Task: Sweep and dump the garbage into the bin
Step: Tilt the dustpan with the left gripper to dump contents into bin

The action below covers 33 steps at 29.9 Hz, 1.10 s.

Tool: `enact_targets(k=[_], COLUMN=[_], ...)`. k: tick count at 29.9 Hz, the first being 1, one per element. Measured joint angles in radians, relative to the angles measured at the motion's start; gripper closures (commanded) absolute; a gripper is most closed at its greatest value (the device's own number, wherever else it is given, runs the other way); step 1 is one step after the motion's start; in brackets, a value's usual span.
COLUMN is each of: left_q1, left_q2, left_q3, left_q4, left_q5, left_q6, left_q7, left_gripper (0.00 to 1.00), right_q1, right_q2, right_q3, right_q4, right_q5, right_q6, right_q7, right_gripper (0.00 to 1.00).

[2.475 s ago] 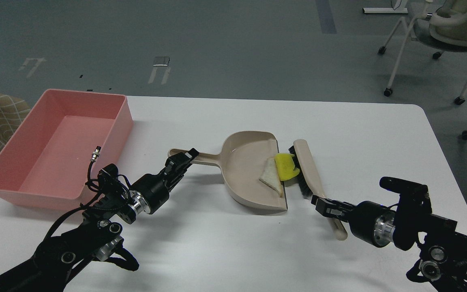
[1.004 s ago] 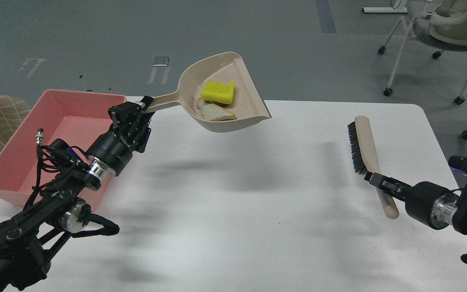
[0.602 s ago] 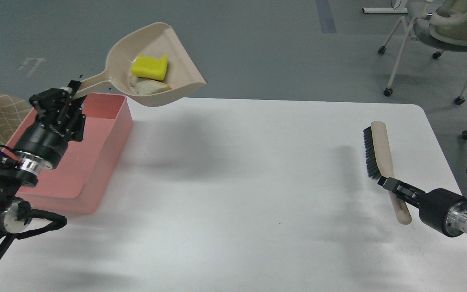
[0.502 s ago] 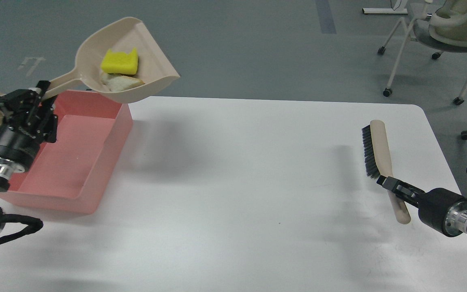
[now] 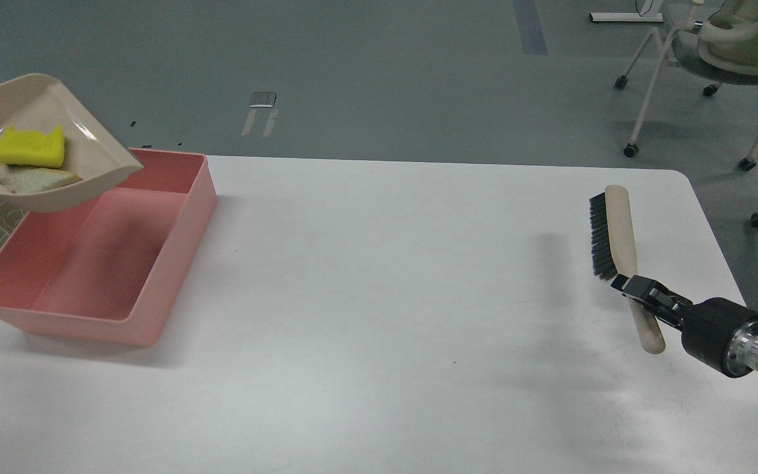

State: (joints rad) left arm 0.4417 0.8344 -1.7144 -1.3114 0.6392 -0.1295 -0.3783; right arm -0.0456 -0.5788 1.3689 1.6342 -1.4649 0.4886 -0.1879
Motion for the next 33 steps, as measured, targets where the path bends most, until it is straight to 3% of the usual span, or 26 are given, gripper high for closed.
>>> enact_targets(k=[8, 21, 33], left_q1=[-0.028, -0.069, -0.073], left_q2=[0.043, 0.249, 0.485], left_q3=[0.001, 0.076, 0.086], left_q4=[0.017, 0.082, -0.013], left_q5=[0.228, 0.537, 0.604], left_q6=[0.003, 0.002, 0.002], left_q7=[0.001, -0.009, -0.022], left_gripper=[0.95, 0.95, 0.94], right_q1=[0.000, -0.017, -0.043], right_q2=[-0.002, -0.004, 0.001], right_q3=[0.032, 0.069, 0.089], right_q4=[0.000, 0.000, 0.001], right_q5=[0.045, 0.057, 0.057], right_q6=[0.000, 0.000, 0.000], right_q7=[-0.001, 0.001, 0.012], right_gripper=[0.86, 0.86, 0.86])
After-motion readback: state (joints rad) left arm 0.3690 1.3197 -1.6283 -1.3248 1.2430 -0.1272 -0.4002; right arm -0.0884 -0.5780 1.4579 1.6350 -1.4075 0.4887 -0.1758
